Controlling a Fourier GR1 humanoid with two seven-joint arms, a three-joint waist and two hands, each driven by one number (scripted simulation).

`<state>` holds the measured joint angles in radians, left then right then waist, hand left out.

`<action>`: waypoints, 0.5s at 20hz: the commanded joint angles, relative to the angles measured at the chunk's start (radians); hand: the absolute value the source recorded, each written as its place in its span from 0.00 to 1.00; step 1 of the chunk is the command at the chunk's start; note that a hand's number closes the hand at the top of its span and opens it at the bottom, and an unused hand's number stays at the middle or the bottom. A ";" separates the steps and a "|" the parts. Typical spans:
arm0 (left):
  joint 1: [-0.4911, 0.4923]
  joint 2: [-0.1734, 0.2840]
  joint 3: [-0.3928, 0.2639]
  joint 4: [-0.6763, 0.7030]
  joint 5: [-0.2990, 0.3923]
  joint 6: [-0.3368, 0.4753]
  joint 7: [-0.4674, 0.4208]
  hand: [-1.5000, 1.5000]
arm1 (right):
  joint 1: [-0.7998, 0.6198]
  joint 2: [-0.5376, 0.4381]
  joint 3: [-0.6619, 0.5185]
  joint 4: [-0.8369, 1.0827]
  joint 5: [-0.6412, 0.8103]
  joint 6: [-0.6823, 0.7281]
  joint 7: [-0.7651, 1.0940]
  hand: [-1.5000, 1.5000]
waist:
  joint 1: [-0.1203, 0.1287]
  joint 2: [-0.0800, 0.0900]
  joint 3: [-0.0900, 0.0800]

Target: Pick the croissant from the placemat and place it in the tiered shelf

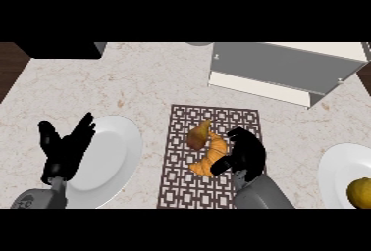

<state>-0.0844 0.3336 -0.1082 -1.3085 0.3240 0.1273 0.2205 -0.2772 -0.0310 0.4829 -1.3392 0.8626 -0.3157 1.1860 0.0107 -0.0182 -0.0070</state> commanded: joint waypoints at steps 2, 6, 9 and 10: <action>0.005 0.013 0.017 0.028 -0.002 -0.034 0.000 0.50 | -0.078 0.029 0.090 0.118 -0.051 -0.108 0.150 1.00 | 0.006 0.021 0.007; 0.037 -0.016 0.004 -0.014 -0.012 -0.021 0.009 0.50 | -0.199 0.029 0.155 0.153 -0.109 -0.112 0.118 1.00 | 0.011 0.020 0.007; 0.016 0.013 0.022 0.016 -0.008 -0.052 0.001 0.50 | -0.277 0.030 0.105 0.215 -0.241 0.042 -0.159 1.00 | 0.023 0.026 0.008; 0.004 -0.041 -0.022 -0.032 -0.031 0.012 0.044 0.50 | -0.254 0.023 0.102 0.181 -0.271 0.115 -0.254 1.00 | 0.017 0.024 0.008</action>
<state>-0.0861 0.3259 -0.0996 -1.3234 0.3081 0.1136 0.2333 -0.4674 -0.0189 0.5855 -1.1923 0.6942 -0.3329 1.0546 0.0208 -0.0043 0.0004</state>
